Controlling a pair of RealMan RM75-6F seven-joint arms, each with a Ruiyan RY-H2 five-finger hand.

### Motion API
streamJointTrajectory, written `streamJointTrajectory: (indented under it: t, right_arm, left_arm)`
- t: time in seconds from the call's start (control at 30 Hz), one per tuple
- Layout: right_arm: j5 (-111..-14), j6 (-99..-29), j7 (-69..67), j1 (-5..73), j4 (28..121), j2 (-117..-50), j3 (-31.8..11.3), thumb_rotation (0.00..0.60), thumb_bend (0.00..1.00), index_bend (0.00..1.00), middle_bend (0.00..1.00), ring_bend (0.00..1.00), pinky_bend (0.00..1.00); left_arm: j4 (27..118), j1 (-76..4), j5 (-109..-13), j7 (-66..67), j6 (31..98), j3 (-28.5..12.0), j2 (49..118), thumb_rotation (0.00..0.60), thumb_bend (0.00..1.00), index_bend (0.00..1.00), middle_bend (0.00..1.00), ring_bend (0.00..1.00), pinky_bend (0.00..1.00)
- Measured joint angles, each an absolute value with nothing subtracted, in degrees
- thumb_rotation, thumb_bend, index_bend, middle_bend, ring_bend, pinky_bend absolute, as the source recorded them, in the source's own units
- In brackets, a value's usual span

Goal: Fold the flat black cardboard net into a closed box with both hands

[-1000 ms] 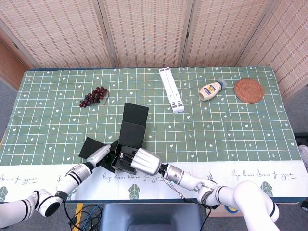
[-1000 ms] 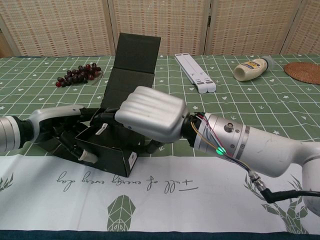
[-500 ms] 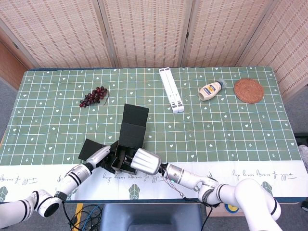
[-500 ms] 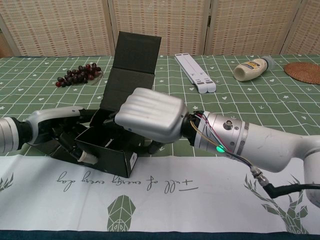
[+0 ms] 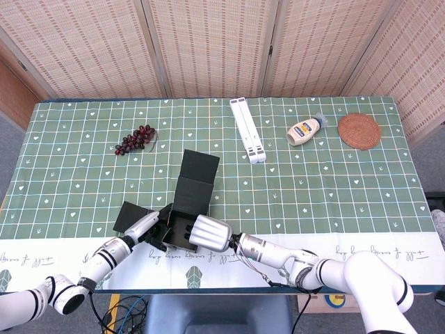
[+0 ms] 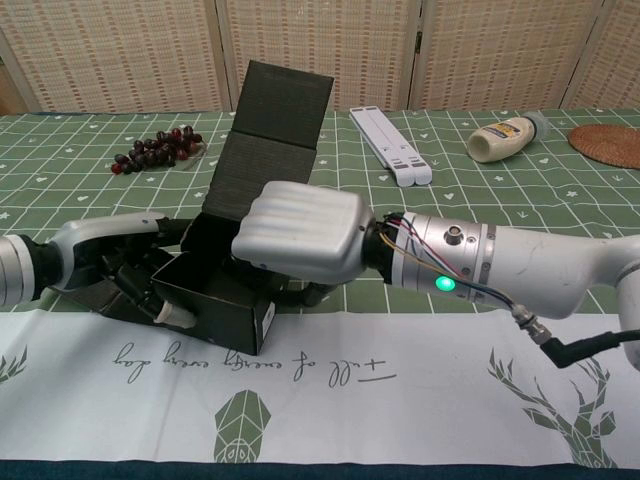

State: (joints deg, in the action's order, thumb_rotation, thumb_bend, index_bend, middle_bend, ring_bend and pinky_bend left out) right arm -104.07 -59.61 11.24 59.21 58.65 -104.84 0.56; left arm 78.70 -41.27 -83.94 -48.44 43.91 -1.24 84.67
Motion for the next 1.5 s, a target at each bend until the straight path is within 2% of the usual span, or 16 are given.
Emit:
streamJointTrajectory:
  t: [0.2, 0.3, 0.37, 0.4, 0.47, 0.57, 0.77, 0.87, 1.0, 1.2, 1.5]
  right_arm:
    - [-103.72, -59.28, 11.63, 59.45, 59.26, -104.47, 0.28, 0.6, 0.72, 0.71, 0.74, 0.76, 0.99]
    - [-103.6, -59.3, 11.41, 59.39, 59.51, -104.28, 0.32, 0.6, 0.72, 0.71, 0.74, 0.76, 0.99]
    - [-103.36, -59.22, 11.39, 59.3, 59.78, -103.99, 0.3, 0.6, 0.68, 0.69, 0.69, 0.76, 0.99]
    - [-103.18, -59.13, 11.43, 59.23, 59.96, -103.85, 0.27, 0.6, 0.65, 0.66, 0.65, 0.75, 0.99]
    - [-102.74, -58.77, 11.65, 59.08, 60.52, -103.42, 0.21, 0.6, 0.57, 0.49, 0.52, 0.74, 1.0]
    - [-101.61, -57.67, 12.57, 58.75, 61.87, -102.67, 0.02, 0.6, 0.54, 0.29, 0.38, 0.72, 1.0]
    - [-98.45, -56.29, 15.75, 57.31, 65.87, -101.03, -0.98, 0.6, 0.52, 0.05, 0.16, 0.69, 1.0]
    - [-97.06, -56.51, 16.66, 56.15, 67.42, -100.17, -1.58, 0.6, 0.51, 0.0, 0.12, 0.68, 1.0]
    - [-96.21, -57.89, 16.69, 54.68, 69.73, -98.54, -1.9, 0.6, 0.51, 0.0, 0.11, 0.68, 1.0]
    - [-94.09, -59.74, 15.94, 51.54, 76.54, -93.85, -1.85, 0.6, 0.51, 0.0, 0.16, 0.68, 1.0]
    - [-89.8, -58.9, 16.02, 46.31, 87.13, -84.98, 0.83, 0.6, 0.51, 0.0, 0.22, 0.68, 1.0]
  left_arm:
    - [78.62, -41.12, -84.02, -48.81, 44.15, -1.11, 84.62, 0.6, 0.08, 0.12, 0.04, 0.56, 0.81]
    - [78.58, -41.07, -83.89, -48.78, 44.28, -1.19, 84.62, 0.6, 0.08, 0.12, 0.04, 0.56, 0.81]
    - [78.57, -41.02, -83.77, -48.67, 44.41, -1.29, 84.59, 0.6, 0.08, 0.12, 0.04, 0.56, 0.81]
    - [78.54, -40.99, -83.71, -48.55, 44.5, -1.33, 84.59, 0.6, 0.08, 0.12, 0.04, 0.56, 0.81]
    - [78.49, -40.86, -83.56, -48.03, 44.83, -1.45, 84.6, 0.6, 0.08, 0.12, 0.04, 0.56, 0.81]
    - [78.51, -40.67, -83.27, -46.76, 45.24, -1.59, 84.53, 0.6, 0.08, 0.09, 0.03, 0.56, 0.81]
    - [79.48, -40.18, -82.14, -42.21, 46.23, -2.05, 83.97, 0.6, 0.08, 0.07, 0.0, 0.55, 0.81]
    - [80.41, -39.72, -81.0, -39.34, 46.93, -2.44, 83.61, 0.6, 0.08, 0.07, 0.0, 0.55, 0.81]
    - [82.36, -39.01, -79.51, -35.55, 48.02, -3.01, 82.75, 0.6, 0.08, 0.07, 0.0, 0.55, 0.81]
    - [86.49, -37.42, -78.21, -33.23, 50.56, -4.0, 79.71, 0.6, 0.08, 0.07, 0.0, 0.55, 0.81]
    - [91.34, -34.62, -77.71, -31.07, 54.44, -4.74, 74.58, 0.6, 0.08, 0.07, 0.0, 0.55, 0.81]
